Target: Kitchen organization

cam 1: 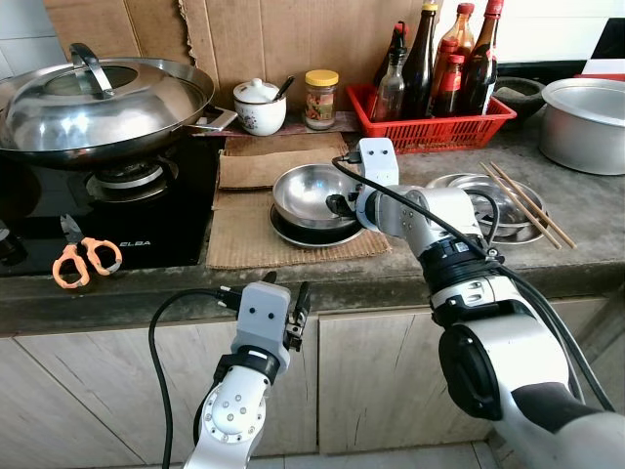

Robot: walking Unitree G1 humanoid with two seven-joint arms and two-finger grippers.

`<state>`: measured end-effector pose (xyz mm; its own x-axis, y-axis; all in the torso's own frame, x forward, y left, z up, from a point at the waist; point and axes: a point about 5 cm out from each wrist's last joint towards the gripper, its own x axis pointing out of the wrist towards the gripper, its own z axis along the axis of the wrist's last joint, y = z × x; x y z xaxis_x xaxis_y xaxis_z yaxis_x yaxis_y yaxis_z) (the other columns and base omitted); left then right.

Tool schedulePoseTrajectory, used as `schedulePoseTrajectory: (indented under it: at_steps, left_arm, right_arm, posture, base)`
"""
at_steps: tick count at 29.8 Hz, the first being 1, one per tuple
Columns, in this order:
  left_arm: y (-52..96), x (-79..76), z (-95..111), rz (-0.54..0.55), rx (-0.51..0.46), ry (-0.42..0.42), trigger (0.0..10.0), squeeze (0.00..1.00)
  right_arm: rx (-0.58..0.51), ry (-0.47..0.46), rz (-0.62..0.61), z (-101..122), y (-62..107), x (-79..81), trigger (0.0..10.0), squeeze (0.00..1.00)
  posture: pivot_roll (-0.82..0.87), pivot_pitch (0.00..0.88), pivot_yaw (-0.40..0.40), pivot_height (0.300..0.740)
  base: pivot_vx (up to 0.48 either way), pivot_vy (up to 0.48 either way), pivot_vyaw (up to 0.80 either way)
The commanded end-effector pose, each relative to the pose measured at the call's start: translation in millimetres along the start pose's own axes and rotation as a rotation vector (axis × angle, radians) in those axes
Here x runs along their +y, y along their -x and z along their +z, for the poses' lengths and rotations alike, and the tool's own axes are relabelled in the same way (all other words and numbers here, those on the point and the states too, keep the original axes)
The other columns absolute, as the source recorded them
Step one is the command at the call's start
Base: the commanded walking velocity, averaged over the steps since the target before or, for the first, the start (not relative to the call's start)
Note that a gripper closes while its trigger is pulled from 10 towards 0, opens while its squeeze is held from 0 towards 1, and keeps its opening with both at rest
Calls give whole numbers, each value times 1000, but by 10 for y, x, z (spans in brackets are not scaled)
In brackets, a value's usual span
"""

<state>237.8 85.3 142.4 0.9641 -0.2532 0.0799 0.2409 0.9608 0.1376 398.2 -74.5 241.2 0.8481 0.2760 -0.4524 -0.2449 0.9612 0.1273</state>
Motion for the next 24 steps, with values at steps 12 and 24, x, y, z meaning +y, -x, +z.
schedulePoseTrajectory:
  at_steps: [12, 24]
  left_arm:
    - [-9, 26, 31, 19, -16, -9, 10000, 0]
    - [-27, 45, 29, 21, -19, -11, 10000, 0]
  right_arm:
    - [32, -47, -22, -36, -8, 36, 0, 0]
    - [-166, -426, -53, 65, 38, -85, 0, 0]
  posture:
    - [55, 40, -43, 740]
    - [57, 35, -38, 740]
  base:
    - [0, 0, 0]
    - [0, 0, 0]
